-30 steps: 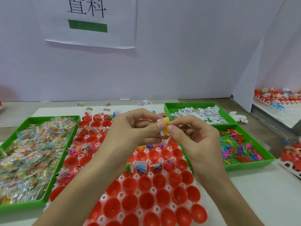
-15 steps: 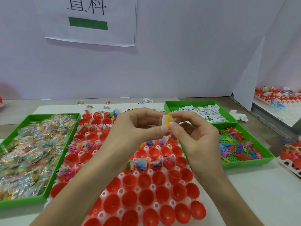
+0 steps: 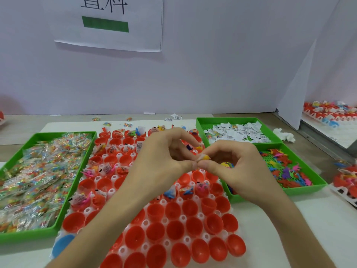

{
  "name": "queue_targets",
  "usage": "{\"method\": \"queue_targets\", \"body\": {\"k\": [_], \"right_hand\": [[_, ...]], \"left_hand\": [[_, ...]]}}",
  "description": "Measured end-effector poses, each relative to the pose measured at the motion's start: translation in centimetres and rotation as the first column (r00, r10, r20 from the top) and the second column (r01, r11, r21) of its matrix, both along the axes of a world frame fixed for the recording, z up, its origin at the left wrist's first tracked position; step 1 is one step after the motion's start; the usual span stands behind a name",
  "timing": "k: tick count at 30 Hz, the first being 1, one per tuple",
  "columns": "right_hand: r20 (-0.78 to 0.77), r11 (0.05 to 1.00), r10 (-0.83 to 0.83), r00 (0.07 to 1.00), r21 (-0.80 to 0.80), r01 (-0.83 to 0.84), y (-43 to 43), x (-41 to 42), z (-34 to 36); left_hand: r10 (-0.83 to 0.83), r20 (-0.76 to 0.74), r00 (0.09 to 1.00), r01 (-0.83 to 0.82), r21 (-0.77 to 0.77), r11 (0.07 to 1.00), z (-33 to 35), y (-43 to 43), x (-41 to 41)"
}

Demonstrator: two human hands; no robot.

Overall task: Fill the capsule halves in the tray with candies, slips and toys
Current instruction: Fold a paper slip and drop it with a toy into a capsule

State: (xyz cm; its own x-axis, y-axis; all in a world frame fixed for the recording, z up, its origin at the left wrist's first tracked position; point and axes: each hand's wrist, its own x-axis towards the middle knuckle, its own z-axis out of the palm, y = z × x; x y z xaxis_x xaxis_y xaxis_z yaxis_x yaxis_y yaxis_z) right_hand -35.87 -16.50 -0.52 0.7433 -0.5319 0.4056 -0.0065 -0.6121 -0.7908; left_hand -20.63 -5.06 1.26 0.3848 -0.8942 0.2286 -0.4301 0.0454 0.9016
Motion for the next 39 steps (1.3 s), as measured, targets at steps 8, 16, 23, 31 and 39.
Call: {"method": "queue_targets", "body": {"k": [8, 16, 23, 31, 39], "right_hand": [[-0.135, 0.994, -0.036, 0.990, -0.109, 0.021, -1.7, -1.8, 0.7], [-0.416, 0.990, -0.097, 0.904, -0.137, 0.043, -3.0, -2.9, 0.2], [-0.460, 0.981, -0.077, 0.885, -0.195, -0.016, -2.5, -2.2, -0.1], [-0.491, 0.985, -0.067, 0.868, -0.173, -0.021, -2.6, -2.4, 0.0], [-0.496, 0.986, -0.064, 0.866, -0.166, -0.023, -2.6, -2.2, -0.1]], "left_hand": [[-0.060, 0.179, 0.982, 0.041, 0.106, 0.993, -0.8, -0.1, -0.6], [-0.114, 0.403, 0.908, 0.012, 0.247, 0.969, -1.6, 0.0, -1.7], [-0.154, 0.474, 0.867, 0.012, 0.289, 0.957, -2.0, -0.2, -1.9], [-0.167, 0.586, 0.793, -0.002, 0.276, 0.961, -2.9, -0.3, -2.0], [-0.180, 0.615, 0.768, -0.006, 0.289, 0.957, -3.2, -0.6, -2.0]]}}
